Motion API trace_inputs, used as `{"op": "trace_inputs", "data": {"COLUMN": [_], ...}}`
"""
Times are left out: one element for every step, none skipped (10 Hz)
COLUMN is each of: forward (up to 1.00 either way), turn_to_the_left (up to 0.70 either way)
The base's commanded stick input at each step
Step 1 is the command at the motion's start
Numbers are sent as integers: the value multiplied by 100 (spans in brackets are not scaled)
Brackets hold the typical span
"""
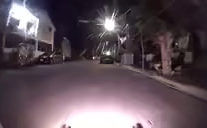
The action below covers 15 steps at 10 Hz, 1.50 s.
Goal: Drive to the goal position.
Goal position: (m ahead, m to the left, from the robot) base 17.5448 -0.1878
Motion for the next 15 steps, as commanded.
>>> {"op": "trace_inputs", "data": {"forward": [60, 60, 60, 60, 60, 60, 60, 60, 60, 60, 60, 60, 60, 60, 60], "turn_to_the_left": [0, 0, 0, 0, 0, 0, 0, 0, 0, 0, 0, 0, 5, 15, 9]}}
